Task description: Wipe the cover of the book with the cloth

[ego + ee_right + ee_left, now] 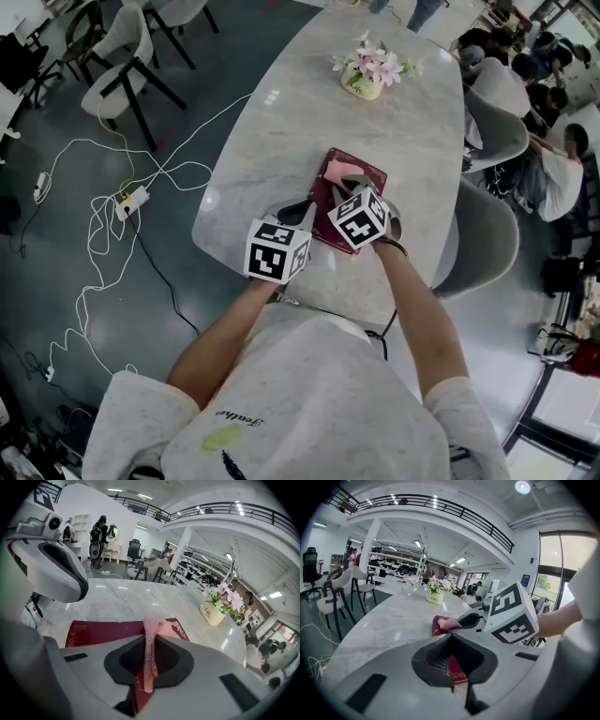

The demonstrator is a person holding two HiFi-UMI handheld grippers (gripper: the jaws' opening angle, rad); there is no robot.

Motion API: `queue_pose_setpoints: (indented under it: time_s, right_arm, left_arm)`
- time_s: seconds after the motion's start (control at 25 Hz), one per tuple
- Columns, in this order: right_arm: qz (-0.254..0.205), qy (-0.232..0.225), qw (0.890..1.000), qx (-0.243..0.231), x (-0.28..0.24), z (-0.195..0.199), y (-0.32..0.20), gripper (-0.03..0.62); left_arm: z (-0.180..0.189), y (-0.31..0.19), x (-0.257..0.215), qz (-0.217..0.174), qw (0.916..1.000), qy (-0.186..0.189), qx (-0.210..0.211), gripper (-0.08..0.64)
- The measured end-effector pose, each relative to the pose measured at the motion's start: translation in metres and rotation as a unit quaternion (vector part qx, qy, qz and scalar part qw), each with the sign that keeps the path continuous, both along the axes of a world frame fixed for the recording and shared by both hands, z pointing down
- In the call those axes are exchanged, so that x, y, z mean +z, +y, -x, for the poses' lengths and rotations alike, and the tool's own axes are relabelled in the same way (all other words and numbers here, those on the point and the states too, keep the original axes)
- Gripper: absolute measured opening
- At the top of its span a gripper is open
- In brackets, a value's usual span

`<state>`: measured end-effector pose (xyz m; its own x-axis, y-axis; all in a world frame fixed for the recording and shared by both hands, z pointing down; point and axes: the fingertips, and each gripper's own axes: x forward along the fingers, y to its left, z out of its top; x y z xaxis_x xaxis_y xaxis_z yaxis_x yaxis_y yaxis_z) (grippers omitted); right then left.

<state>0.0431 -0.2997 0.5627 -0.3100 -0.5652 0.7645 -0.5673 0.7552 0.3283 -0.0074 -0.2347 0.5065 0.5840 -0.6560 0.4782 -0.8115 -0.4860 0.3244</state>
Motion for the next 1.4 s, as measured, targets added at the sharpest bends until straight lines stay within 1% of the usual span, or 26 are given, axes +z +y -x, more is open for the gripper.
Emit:
queue_pose_setpoints:
  time_s: [0.64, 1.4]
  right_arm:
    - [0.007, -0.007, 1.000, -0.021, -0.002, 0.006, 0.031, 0.018]
    - [0.032, -0.021, 0.996, -0.083, -0.003, 0.025, 0.088, 0.018]
  left_arm:
    - [0.002, 0.020, -0.003, 0.000, 0.9998, -0.001, -0.020, 0.008]
    - [0.008, 0.058, -0.012, 0.000, 0.9981, -0.008, -0.061, 0.008]
